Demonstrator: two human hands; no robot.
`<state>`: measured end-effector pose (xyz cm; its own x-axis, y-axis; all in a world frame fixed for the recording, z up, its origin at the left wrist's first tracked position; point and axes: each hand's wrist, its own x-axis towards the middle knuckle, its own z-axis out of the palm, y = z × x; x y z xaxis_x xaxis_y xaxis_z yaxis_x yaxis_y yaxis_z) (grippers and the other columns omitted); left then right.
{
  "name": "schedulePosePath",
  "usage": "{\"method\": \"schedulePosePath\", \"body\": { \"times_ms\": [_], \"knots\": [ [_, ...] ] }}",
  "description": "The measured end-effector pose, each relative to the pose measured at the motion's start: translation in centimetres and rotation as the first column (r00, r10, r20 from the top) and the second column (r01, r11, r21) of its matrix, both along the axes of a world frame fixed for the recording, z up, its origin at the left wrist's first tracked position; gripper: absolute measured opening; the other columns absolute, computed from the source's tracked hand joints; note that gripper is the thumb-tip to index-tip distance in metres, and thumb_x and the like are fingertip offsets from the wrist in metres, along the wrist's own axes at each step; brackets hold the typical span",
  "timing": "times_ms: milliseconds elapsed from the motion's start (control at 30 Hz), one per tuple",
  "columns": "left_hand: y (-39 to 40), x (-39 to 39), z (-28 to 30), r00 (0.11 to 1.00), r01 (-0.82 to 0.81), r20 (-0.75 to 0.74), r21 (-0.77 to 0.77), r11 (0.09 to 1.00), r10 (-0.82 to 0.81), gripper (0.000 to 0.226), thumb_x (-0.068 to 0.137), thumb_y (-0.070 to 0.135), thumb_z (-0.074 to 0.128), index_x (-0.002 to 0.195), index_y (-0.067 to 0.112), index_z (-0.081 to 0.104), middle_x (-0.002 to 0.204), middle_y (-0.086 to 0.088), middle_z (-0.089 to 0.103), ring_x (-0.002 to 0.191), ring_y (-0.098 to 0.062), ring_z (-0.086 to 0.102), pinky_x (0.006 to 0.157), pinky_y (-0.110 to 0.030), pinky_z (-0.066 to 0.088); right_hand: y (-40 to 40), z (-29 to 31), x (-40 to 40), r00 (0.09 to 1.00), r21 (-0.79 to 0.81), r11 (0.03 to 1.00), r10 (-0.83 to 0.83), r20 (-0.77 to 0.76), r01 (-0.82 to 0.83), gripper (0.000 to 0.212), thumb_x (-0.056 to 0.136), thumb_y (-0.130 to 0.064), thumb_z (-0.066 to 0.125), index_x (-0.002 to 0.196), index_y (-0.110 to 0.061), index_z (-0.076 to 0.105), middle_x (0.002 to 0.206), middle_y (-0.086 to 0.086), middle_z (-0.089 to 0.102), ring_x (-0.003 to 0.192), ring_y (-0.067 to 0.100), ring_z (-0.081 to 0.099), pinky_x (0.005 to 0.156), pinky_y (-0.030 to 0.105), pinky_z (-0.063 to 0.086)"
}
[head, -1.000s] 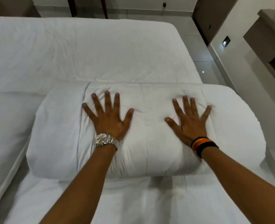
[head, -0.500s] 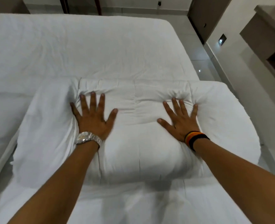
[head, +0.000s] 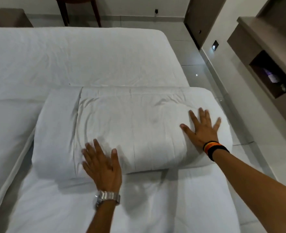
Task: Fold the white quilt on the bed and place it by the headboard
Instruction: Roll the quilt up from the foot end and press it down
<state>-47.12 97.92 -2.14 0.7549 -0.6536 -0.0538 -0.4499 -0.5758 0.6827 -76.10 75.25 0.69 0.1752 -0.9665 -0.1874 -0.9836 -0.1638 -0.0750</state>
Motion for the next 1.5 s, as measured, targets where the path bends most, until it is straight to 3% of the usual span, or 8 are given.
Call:
{"method": "schedulePosePath", "body": {
  "times_ms": [167, 367, 500, 633, 900, 1033, 1267, 1500],
  "knots": [
    [-0.2, -6.2, 0.2, 0.667, -0.469, -0.642, 0.032, 0.883, 0.378, 0.113, 0.091, 0.073, 0.057, 0.164, 0.031, -0.019, 0.172, -0.002, -0.027, 0.160, -0.031, -0.015, 0.127, -0.060, 0.003, 2.4, 0.1, -5.0, 0.927, 0.079, 0.948, -0.318, 0.200, 0.308, 0.105, 0.076, -0.100, 0.035, 0.161, -0.054, -0.007, 0.175, -0.001, -0.021, 0.160, 0.029, -0.022, 0.116, 0.079, -0.005],
    [-2.1, -5.3, -1.6, 0.071, -0.718, -0.942, 0.180, 0.673, 0.327, 0.133, 0.064, 0.073, 0.082, 0.165, 0.027, 0.006, 0.165, -0.011, 0.033, 0.142, -0.038, 0.045, 0.103, -0.066, 0.050, 4.3, -1.8, -8.9, 0.289, 0.547, 0.614, -0.772, 0.566, 0.569, 0.172, 0.033, -0.099, 0.073, 0.166, -0.031, -0.012, 0.176, 0.011, 0.008, 0.157, 0.043, 0.023, 0.117, 0.070, 0.033],
    [-2.7, -7.4, -1.5, 0.069, -0.637, -0.975, 0.119, 0.762, 0.210, 0.140, 0.026, 0.079, 0.088, 0.148, 0.025, 0.045, 0.150, -0.013, 0.052, 0.131, -0.040, 0.054, 0.101, -0.064, 0.052, 3.2, -3.8, -9.6, 0.162, 0.738, 0.467, -0.879, 0.448, 0.487, 0.173, 0.028, -0.090, 0.084, 0.167, -0.026, 0.004, 0.169, 0.009, 0.028, 0.147, 0.047, 0.035, 0.100, 0.082, 0.040],
    [-4.4, -10.5, -2.6, 0.048, -0.641, -0.991, 0.066, 0.764, 0.125, 0.100, 0.052, 0.078, 0.083, 0.135, 0.032, 0.053, 0.147, -0.010, 0.056, 0.130, -0.041, 0.055, 0.103, -0.069, 0.049, 1.7, -5.7, -10.7, 0.287, 0.814, 0.434, -0.895, 0.341, 0.385, 0.170, 0.018, -0.097, 0.078, 0.163, -0.023, 0.027, 0.162, 0.009, 0.040, 0.141, 0.049, 0.042, 0.101, 0.082, 0.037],
    [-6.2, -15.1, -2.5, 0.022, -0.661, -0.989, 0.096, 0.744, 0.147, 0.107, 0.063, 0.073, 0.083, 0.150, 0.025, 0.044, 0.149, -0.013, 0.052, 0.126, -0.038, 0.056, 0.101, -0.059, 0.053, 2.6, -6.3, -11.2, 0.220, 0.718, 0.616, -0.787, 0.576, 0.324, 0.120, 0.041, -0.075, 0.093, 0.140, -0.018, 0.058, 0.098, -0.009, 0.063, 0.086, 0.018, 0.060, 0.092, 0.036, 0.045],
    [-4.4, -17.0, -0.1, 0.065, -0.624, -0.991, 0.049, 0.780, 0.114, 0.109, 0.060, 0.075, 0.083, 0.149, 0.024, 0.046, 0.145, -0.010, 0.056, 0.122, -0.037, 0.058, 0.099, -0.060, 0.054, 5.7, -4.8, -11.1, 0.171, 0.741, 0.614, -0.788, 0.591, 0.272, 0.108, 0.052, -0.062, 0.097, 0.140, -0.013, 0.058, 0.122, 0.002, 0.064, 0.104, 0.029, 0.061, 0.094, 0.036, 0.047],
    [3.9, -19.3, 1.1, 0.126, -0.622, -0.976, 0.060, 0.780, 0.176, 0.121, 0.023, 0.090, 0.081, 0.123, 0.024, 0.068, 0.119, -0.003, 0.069, 0.110, -0.025, 0.060, 0.103, -0.057, 0.049, 21.7, -1.1, -10.5, -0.040, 0.795, 0.528, -0.826, 0.563, 0.298, 0.056, 0.056, -0.052, 0.100, 0.084, -0.025, 0.059, 0.085, -0.010, 0.065, 0.078, 0.009, 0.063, 0.083, 0.030, 0.048],
    [18.0, -13.6, 1.1, 0.152, -0.605, -0.955, 0.115, 0.788, 0.256, 0.121, 0.039, 0.080, 0.090, 0.140, 0.022, 0.057, 0.127, -0.007, 0.071, 0.110, -0.028, 0.070, 0.101, -0.050, 0.056, 43.9, -1.1, -4.2, -0.202, 0.891, 0.299, -0.902, 0.381, 0.342, 0.064, 0.051, -0.064, 0.096, 0.083, -0.024, 0.059, 0.085, -0.011, 0.061, 0.078, 0.007, 0.060, 0.085, 0.026, 0.046]
  ]
}}
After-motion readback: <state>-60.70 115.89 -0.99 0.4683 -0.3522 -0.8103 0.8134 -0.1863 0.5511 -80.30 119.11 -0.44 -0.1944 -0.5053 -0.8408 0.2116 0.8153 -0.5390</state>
